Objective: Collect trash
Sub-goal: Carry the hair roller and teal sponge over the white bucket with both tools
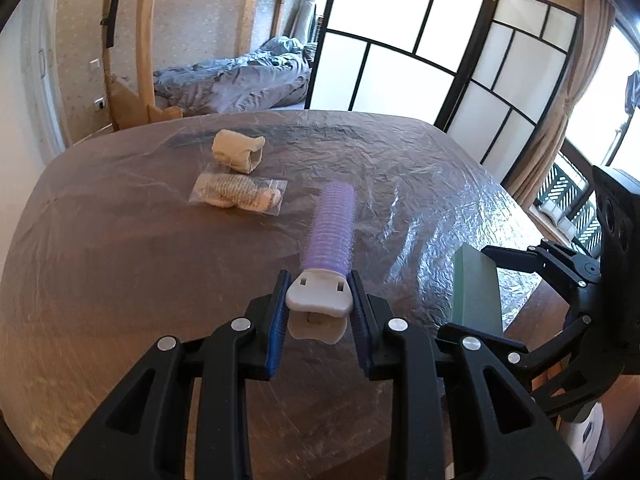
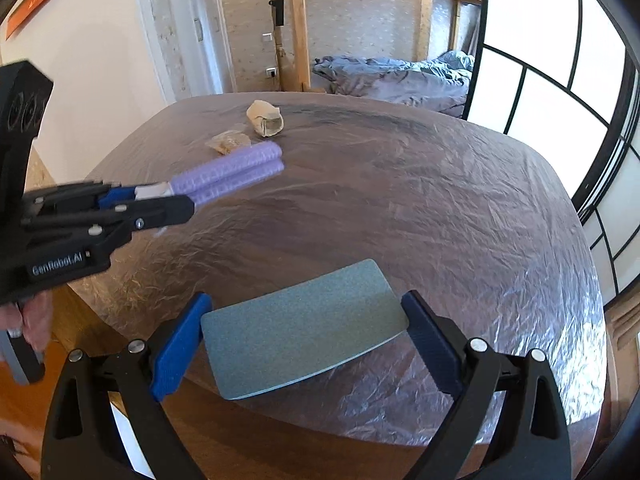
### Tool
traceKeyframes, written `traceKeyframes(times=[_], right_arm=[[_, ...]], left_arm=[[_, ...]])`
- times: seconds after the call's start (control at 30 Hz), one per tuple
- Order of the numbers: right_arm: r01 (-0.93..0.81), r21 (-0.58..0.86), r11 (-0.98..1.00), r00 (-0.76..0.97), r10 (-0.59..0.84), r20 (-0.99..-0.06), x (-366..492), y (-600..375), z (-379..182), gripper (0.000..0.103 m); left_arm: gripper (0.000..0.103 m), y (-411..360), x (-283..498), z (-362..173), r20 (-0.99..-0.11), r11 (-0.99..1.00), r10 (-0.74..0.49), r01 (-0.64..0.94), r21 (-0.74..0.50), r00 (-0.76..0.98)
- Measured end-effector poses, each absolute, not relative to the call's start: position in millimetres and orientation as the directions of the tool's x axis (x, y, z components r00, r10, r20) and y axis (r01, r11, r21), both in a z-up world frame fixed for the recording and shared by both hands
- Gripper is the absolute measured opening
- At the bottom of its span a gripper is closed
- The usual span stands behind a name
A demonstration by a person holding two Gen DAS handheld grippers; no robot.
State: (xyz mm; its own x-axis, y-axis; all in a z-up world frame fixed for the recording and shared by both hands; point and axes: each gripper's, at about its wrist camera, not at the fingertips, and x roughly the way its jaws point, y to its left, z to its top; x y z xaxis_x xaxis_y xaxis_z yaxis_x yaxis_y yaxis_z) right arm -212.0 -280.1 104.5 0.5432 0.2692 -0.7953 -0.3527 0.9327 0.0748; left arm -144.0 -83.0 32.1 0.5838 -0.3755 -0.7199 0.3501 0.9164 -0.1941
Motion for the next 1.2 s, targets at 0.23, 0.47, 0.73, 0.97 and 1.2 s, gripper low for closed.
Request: traceKeyframes(times=[0.23, 0.47, 0.73, 0.97, 1.2], right_arm=[[-0.347, 0.064, 0.936, 0.560, 0.261, -0.786, -224.8, -285.4, 112.5, 0.094], [-0.337, 0.059, 0.939, 0.582, 0.258, -0.771, -233.4, -289.8, 118.5, 0.094], [-0.346, 0.078, 0.935, 0.585, 0.280, -0.761, -242.0, -297.2, 121.0, 0.094], [-0.356, 0.082, 0.931, 0.586, 0.291, -0.756, -249.6, -298.8, 123.2, 0.094], [-0.363, 0.084, 0.928, 0.597, 0.301, -0.744, -256.0, -295.3, 131.0, 0.094]], left_arm=[[0.031, -83.6, -156.1, 32.5, -0.723, 0.930, -0.353, 0.304, -0.204, 0.594], [0.031, -87.2, -167.8, 33.6, -0.719, 0.941, -0.331, 0.268, -0.205, 0.611], [0.031, -86.2, -183.3, 35.5, -0.710, 0.951, -0.306, 0.234, -0.201, 0.634], [0.031, -82.5, -190.0, 38.2, -0.699, 0.956, -0.293, 0.202, -0.213, 0.652], [0.031, -80.0, -201.0, 53.2, -0.665, 0.953, -0.304, 0.212, -0.218, 0.682]])
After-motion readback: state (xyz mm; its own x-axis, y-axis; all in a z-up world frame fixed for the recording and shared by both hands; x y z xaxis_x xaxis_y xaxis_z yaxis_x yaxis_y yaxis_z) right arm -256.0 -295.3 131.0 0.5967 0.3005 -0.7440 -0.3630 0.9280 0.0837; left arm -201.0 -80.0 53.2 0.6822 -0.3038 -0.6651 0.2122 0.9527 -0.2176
